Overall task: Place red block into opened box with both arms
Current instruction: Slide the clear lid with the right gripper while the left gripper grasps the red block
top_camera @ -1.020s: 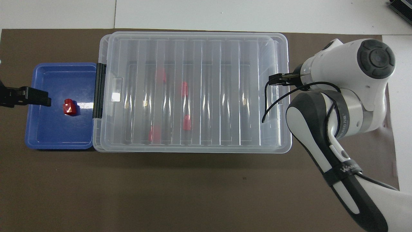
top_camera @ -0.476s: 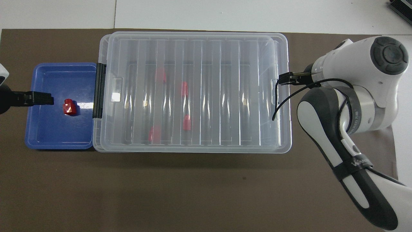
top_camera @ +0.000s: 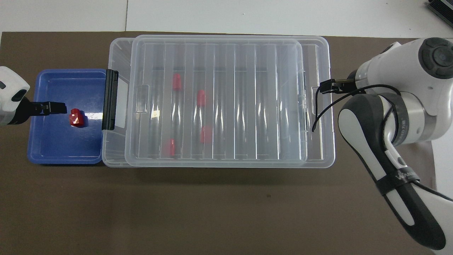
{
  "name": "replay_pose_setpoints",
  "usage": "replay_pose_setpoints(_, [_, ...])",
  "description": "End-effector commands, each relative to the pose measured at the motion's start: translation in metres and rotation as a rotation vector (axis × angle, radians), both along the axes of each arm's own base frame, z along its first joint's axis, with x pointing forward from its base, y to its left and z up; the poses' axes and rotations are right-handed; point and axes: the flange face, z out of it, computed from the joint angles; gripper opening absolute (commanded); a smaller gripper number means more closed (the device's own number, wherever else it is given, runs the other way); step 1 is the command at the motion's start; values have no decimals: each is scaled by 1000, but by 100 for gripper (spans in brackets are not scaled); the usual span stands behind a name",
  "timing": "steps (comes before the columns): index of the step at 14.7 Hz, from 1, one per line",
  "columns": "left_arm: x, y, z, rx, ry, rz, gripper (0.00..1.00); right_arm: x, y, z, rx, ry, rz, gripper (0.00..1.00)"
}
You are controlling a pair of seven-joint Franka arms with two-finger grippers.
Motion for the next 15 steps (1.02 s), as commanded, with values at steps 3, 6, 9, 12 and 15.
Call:
replay_pose_setpoints(3, [1, 12, -63, 1, -13, 8, 100, -5, -30, 11, -39, 39, 5, 100])
replay_pose_setpoints(6, [8, 23, -104, 3, -3, 28, 100, -6, -49, 13, -52, 49, -12, 100])
replay_pose_setpoints(9, [11, 22, -126, 2, 9, 33, 100, -9, -53, 11, -60, 70, -4, 100])
replay_pose_setpoints(12, [13, 23, -136, 4, 9, 32, 100, -10, -65, 11, -83, 83, -3, 100])
replay_pose_setpoints(15, [11, 21, -138, 3, 12, 32, 100, -12, -75, 11, -102, 93, -7, 100])
